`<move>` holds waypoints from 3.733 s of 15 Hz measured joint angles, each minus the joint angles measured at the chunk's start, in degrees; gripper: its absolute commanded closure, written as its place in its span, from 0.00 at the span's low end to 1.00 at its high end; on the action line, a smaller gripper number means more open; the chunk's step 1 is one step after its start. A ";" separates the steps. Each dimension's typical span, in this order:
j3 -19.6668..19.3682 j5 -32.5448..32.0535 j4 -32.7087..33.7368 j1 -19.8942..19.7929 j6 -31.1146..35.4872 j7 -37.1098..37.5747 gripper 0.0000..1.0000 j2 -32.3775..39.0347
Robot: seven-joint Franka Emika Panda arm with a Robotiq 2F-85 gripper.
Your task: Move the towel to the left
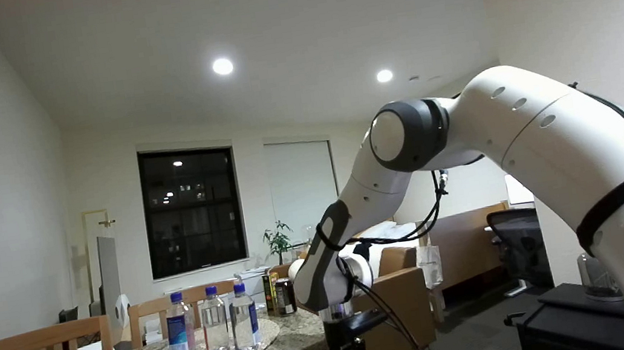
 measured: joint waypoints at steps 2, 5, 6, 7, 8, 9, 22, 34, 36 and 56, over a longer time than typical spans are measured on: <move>-0.01 0.00 0.00 0.00 0.00 -0.03 0.72 0.40; -0.01 0.00 0.00 0.00 -0.03 -0.03 0.90 0.40; -0.03 0.00 0.00 0.03 -0.08 -0.03 0.91 0.37; -0.06 0.00 0.00 0.05 -0.15 -0.03 0.93 0.32; -0.09 0.00 0.00 0.06 -0.34 -0.03 0.94 0.24; -0.11 0.00 0.00 0.07 -0.69 -0.02 0.90 0.12; -2.48 -0.05 -5.89 2.97 -3.31 8.03 0.93 -9.94; -2.67 -2.66 -17.30 12.15 -4.01 22.62 0.92 -25.45; -2.41 -3.61 -19.35 13.52 -3.93 24.66 0.92 -26.90; -22.72 -23.14 -18.63 56.81 16.28 94.41 0.91 -18.07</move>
